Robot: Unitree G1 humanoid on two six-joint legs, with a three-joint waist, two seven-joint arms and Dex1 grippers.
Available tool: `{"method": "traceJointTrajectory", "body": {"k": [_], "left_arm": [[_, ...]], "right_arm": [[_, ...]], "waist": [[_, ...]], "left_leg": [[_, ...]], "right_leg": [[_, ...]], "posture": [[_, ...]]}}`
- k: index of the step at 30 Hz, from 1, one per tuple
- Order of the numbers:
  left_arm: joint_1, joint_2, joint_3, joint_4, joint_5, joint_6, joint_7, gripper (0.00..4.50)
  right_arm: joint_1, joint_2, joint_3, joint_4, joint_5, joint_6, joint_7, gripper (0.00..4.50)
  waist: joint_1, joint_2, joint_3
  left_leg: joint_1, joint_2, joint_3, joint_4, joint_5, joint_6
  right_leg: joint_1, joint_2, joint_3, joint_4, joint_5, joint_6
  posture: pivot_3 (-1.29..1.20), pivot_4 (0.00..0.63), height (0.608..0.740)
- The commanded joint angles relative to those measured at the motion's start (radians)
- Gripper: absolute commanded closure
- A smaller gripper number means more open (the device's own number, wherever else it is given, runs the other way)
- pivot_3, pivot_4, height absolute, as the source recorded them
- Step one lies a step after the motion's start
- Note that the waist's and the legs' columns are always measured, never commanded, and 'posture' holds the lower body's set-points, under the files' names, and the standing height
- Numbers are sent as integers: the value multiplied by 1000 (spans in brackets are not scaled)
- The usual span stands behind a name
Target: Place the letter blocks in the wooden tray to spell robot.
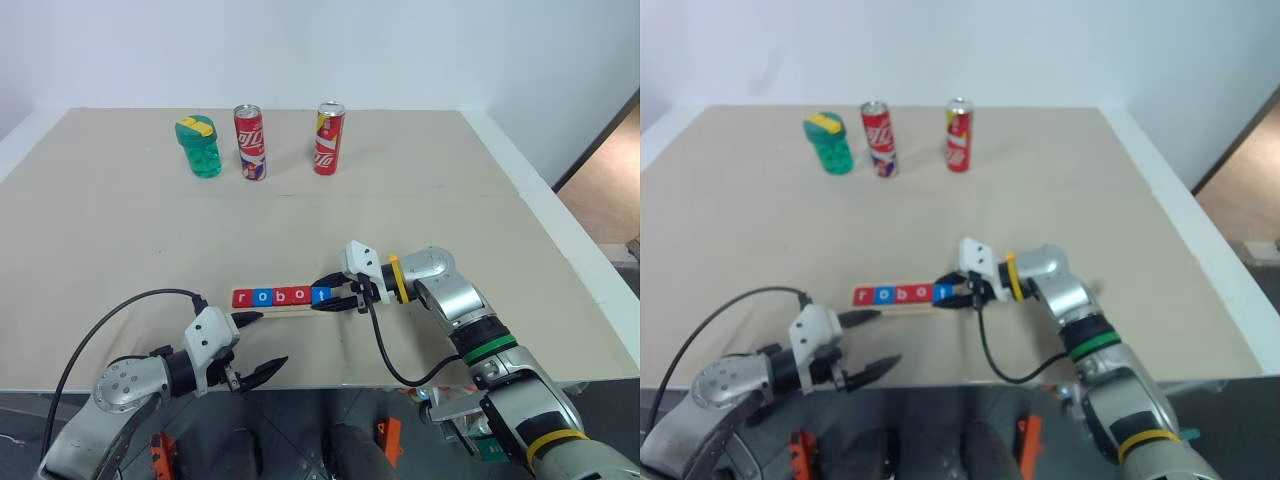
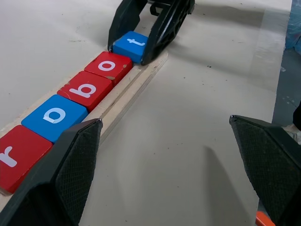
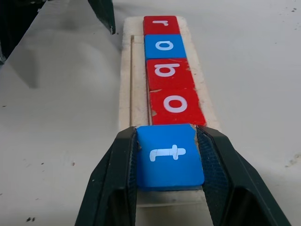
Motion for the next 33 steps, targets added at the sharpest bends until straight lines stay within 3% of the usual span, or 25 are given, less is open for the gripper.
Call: {"method": "traceJointTrajectory", "body": {"k": [1,11,12,18,20,22,29,33], "left_arm": [[-12,-2,-2,-26,-4,-9,-3,0],[-1,1,-1,-32,-2,-6,3,0],[0,1,-1,-30,-1,-7,3,0],[8,3,1,-33,0,-5,4,0],[10,3,2,-33,-1,-5,4,0],[10,3,3,-32,-1,-5,3,0],[5,-1,0,-22,1,-10,2,0],[3,-7,37,-3,10,-32,23,0]], "right_arm": [[-36,2,-26,28,-5,-27,4,3261],[-37,22,-20,66,-10,-25,7,3261],[-39,23,-20,67,-8,-19,14,2761],[-57,46,-52,52,24,16,0,2761],[-62,49,-65,43,36,36,-3,2034],[-64,49,-71,36,40,48,-1,1725],[-65,48,-97,23,56,66,-17,1725],[-79,64,-227,-24,129,194,-174,654]], "waist": [[0,0,0],[0,0,0],[0,0,0],[0,0,0],[0,0,0],[0,0,0],[0,0,0],[0,0,0]], "left_leg": [[0,0,0,0,0,0],[0,0,0,0,0,0],[0,0,0,0,0,0],[0,0,0,0,0,0],[0,1,0,0,0,0],[0,1,0,0,0,0],[0,1,0,0,0,0],[0,1,0,0,0,0]], "right_leg": [[0,0,0,0,0,0],[0,0,0,0,0,0],[0,0,0,0,0,0],[0,0,0,0,0,0],[0,0,0,0,0,0],[0,0,-1,0,0,0],[0,0,0,0,0,0],[0,0,0,0,0,0]], "posture": [[0,150,740],[0,150,740],[0,150,740],[0,150,740],[0,150,740],[0,150,740],[0,150,740],[0,150,740]]}}
